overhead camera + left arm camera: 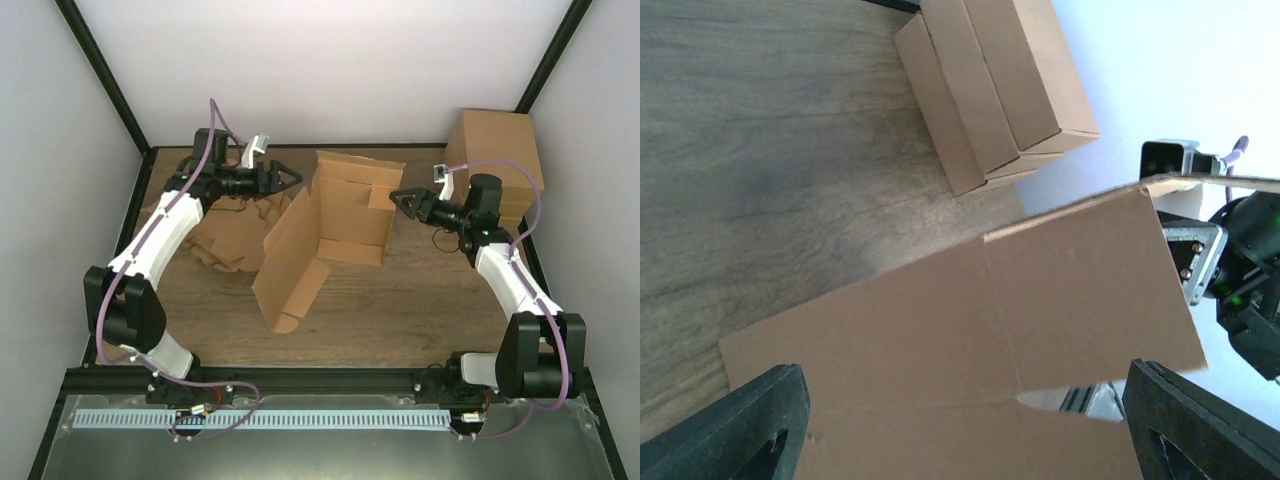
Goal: Fold the paper box
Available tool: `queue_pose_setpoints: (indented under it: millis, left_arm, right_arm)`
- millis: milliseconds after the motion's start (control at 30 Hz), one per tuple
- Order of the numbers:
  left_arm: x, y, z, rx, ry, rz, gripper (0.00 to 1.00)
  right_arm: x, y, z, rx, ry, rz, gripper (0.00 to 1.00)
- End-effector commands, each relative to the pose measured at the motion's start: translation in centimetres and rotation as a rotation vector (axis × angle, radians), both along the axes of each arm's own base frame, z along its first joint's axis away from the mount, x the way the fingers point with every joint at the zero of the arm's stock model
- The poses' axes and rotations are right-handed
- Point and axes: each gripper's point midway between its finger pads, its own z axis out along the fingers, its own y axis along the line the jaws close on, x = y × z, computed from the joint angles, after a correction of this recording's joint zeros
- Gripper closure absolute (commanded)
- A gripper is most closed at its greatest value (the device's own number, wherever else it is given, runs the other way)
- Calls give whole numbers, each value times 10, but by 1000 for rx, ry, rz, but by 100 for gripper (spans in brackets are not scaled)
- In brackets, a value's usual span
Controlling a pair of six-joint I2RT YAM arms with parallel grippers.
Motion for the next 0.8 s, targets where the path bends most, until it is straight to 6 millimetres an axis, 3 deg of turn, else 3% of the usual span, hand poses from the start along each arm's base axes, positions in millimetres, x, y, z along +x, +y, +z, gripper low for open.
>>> queue_pose_setpoints:
  millis: [0,300,600,767]
  left_arm:
    - [11,-20,12,-76,-60,-50,11]
    - [10,-54,-19,-33,-12,-137,14]
    - [17,-51,-46,41,25,-96,24]
    - [19,-51,-49,45,30,-92,24]
  right_arm:
    - [3,-1,3,-12,-7,9,26]
    - [3,0,0,-11,-3,14,26]
    - [3,0,3,-21,-12,19,25]
    - [-1,-4,20,-69,-66,-2,17]
